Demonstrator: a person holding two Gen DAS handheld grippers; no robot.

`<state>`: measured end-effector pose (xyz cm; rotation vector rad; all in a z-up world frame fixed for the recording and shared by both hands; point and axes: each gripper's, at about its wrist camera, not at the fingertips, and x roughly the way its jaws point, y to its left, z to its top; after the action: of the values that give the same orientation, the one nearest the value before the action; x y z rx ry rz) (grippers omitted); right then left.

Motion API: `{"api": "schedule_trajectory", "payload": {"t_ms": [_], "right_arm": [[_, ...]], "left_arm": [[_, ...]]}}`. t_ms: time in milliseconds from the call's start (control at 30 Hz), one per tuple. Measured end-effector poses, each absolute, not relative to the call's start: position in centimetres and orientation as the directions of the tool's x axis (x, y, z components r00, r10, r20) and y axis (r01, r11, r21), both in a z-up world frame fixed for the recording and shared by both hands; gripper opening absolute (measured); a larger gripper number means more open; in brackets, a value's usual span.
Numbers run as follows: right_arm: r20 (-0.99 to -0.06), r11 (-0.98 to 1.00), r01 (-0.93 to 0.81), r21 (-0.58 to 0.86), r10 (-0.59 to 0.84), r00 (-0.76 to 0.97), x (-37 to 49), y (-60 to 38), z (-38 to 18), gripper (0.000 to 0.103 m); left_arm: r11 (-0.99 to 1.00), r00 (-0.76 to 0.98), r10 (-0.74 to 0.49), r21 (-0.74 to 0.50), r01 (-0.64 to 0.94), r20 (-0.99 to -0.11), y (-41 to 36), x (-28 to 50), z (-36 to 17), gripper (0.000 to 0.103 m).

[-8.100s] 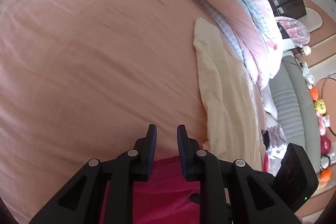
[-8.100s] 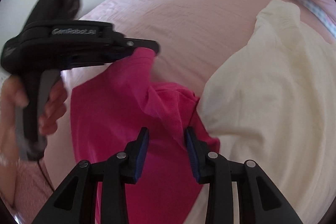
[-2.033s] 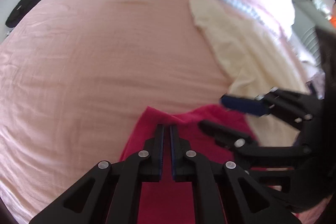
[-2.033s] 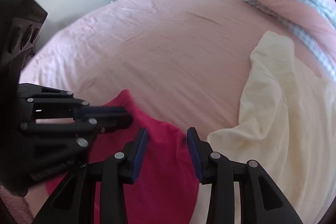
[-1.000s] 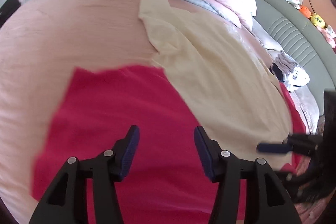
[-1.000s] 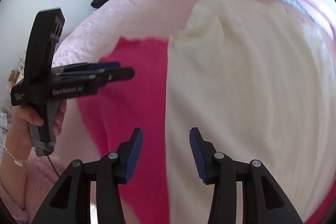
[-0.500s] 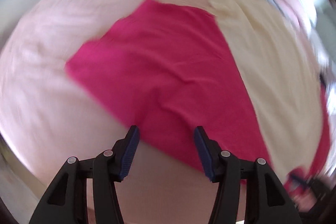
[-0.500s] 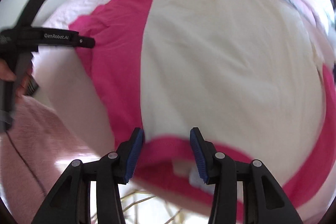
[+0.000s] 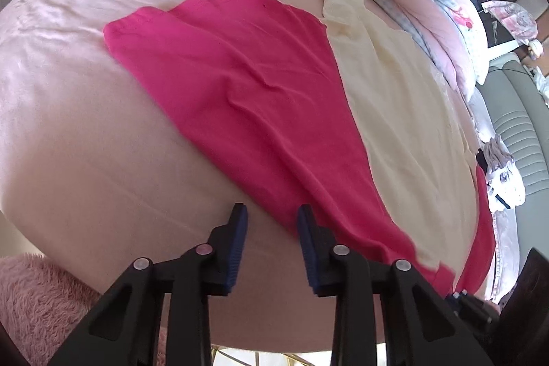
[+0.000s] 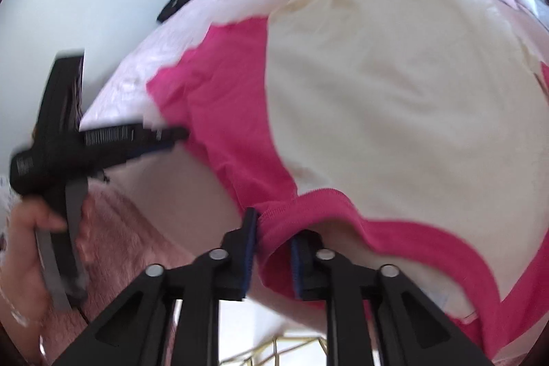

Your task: Fold clothes

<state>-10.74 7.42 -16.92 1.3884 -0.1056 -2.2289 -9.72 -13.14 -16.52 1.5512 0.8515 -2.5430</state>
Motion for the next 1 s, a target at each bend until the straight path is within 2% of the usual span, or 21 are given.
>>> {"api": "schedule_trajectory", "payload": {"t_ms": [167,300,400,633,800,867,1000], "right_arm": [[-0.798,-0.884,0.262,0.388,-0.464,-0.383,-13.3,10.0,-16.2,0.009],[-0.827,-0.892,0.219,0.396,-0.45,-0.337,-13.5,10.2,-17.5,0.009],[-0.803,-0.854,0.212,0.476,-0.52,-0.292,-12.3,10.4,-18.1,0.009],[-0.769,-0.81,0.256,0.527,-0.583,-0.262,-10.7,9.6,-18.2,0.01],[-0.743,-0.783,0.261,0.565,-0.62,-0.25,-10.8,8.7,-18.3,0.01],[-0.722,-0.754,0.274,0.596,-0.653,-0.228,-10.4,8.4,-18.2,0.01],[-0.75,-0.772,0.297,0.563,-0.627,-0.209,-10.4,7.2,-18.5,0.01]], "left_arm": [[-0.792,-0.537,0.337,-0.541,0.282,-0.774,-13.4,-9.4,-17.0,0.027],[-0.784,-0.553,0.367,-0.569,0.25,-0.748,-12.7,-9.7,-16.8,0.027],[-0.743,-0.595,0.384,-0.619,0.254,-0.706,-12.9,-9.5,-16.7,0.027],[-0.687,-0.668,0.105,-0.54,0.487,-0.736,-19.0,-6.3,-13.7,0.027],[-0.687,-0.638,-0.002,-0.462,0.56,-0.77,-25.1,-8.5,-13.1,0.028],[-0.693,-0.608,0.046,-0.463,0.552,-0.793,-27.2,-9.9,-14.1,0.028],[-0.673,-0.56,0.235,-0.549,0.496,-0.795,-28.1,-12.1,-16.6,0.027]]}}
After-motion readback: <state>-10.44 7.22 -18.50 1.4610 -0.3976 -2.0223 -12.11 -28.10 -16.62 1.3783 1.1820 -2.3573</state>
